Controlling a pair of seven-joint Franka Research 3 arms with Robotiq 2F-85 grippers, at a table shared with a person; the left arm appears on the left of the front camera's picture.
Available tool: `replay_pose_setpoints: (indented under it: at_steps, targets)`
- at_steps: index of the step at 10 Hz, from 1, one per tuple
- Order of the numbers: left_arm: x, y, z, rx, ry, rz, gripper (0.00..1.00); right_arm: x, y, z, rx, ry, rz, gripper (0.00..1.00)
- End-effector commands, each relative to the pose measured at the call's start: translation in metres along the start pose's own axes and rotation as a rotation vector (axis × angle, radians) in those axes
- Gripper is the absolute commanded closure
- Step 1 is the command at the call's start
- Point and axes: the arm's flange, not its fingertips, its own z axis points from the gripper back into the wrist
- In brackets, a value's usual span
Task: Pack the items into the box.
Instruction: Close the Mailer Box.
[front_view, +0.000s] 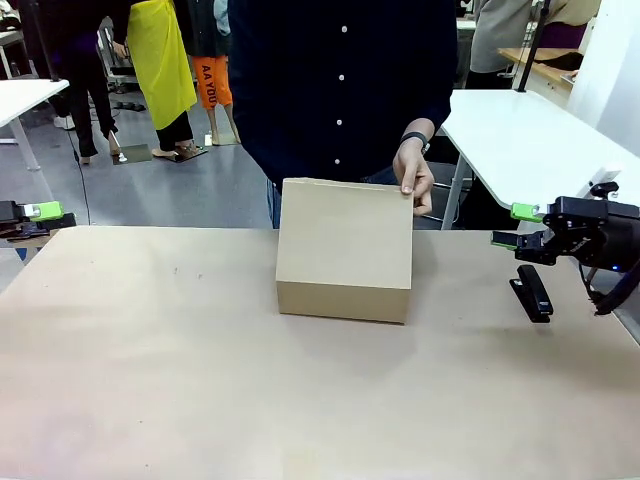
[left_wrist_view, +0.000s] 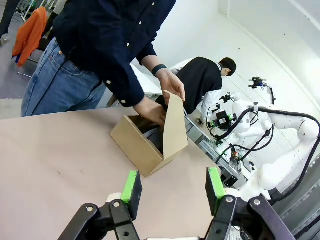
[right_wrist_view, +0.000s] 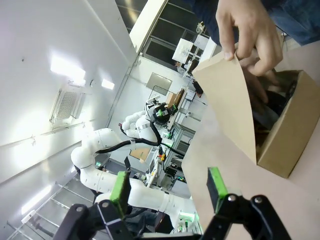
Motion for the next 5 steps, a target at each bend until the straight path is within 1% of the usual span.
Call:
replay_pose_setpoints:
  at_steps: [1, 5]
  targets:
    - [0.0015, -0.0031, 0.002, 0.001, -0.004, -0.016, 0.31, 0.0007, 0.003, -0.0017, 0.009, 0.004, 0.021, 0.18]
    - [0.0015, -0.0031, 0.002, 0.001, -0.004, -0.016, 0.31, 0.0007, 0.003, -0.0017, 0.009, 0.004, 0.021, 0.18]
